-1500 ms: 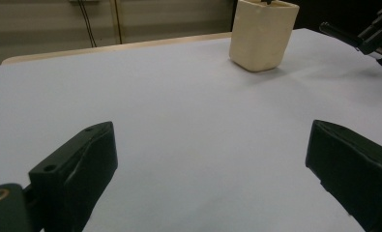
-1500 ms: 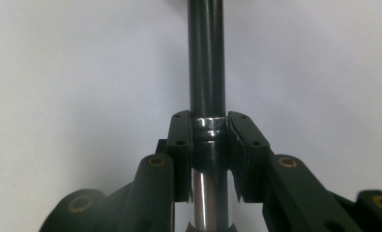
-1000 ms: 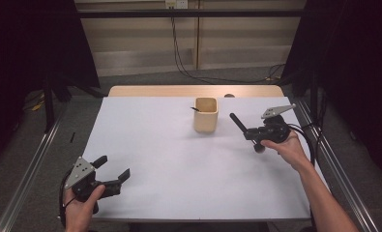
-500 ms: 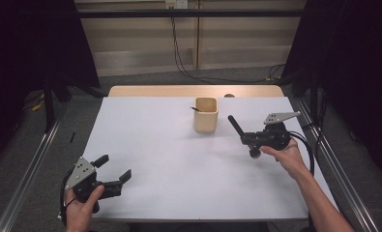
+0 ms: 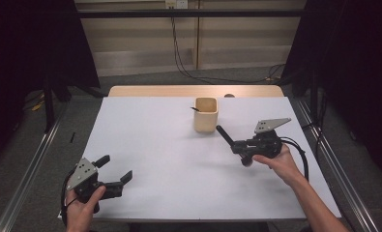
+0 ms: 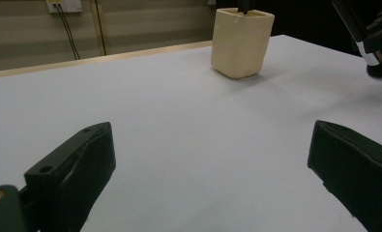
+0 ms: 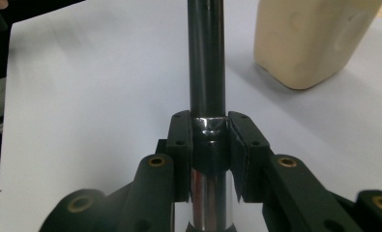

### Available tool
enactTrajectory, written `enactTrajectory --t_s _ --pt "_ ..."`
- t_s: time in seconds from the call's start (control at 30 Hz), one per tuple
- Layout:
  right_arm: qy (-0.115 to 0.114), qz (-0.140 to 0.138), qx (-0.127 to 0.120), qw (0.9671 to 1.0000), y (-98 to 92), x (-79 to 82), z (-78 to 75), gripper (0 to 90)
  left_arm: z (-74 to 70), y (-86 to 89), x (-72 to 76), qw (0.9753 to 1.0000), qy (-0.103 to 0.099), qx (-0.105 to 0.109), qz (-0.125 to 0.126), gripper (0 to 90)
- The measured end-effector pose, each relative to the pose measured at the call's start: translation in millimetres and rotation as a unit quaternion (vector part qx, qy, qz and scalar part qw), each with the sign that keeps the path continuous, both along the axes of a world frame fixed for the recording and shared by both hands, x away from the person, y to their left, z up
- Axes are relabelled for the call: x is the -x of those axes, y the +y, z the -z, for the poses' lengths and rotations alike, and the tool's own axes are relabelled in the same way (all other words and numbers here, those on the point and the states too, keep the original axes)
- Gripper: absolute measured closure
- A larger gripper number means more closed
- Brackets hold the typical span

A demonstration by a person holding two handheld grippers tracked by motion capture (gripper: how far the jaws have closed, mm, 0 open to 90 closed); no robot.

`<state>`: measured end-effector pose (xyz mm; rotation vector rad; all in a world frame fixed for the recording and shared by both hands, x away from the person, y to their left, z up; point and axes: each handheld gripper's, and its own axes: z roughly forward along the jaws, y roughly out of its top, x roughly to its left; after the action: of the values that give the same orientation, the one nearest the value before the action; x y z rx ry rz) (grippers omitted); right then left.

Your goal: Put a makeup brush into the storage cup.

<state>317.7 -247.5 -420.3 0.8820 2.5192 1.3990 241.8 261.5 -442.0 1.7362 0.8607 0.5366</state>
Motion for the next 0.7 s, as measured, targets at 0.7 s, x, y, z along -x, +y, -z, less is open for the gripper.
enactTrajectory --t_s 0.7 --pt "0.013 -0.105 0.037 0.9937 57.6 14.4 2.7 72.9 -2.6 -5.7 0.6 0.9999 -0.002 0.001 0.016 3.2"
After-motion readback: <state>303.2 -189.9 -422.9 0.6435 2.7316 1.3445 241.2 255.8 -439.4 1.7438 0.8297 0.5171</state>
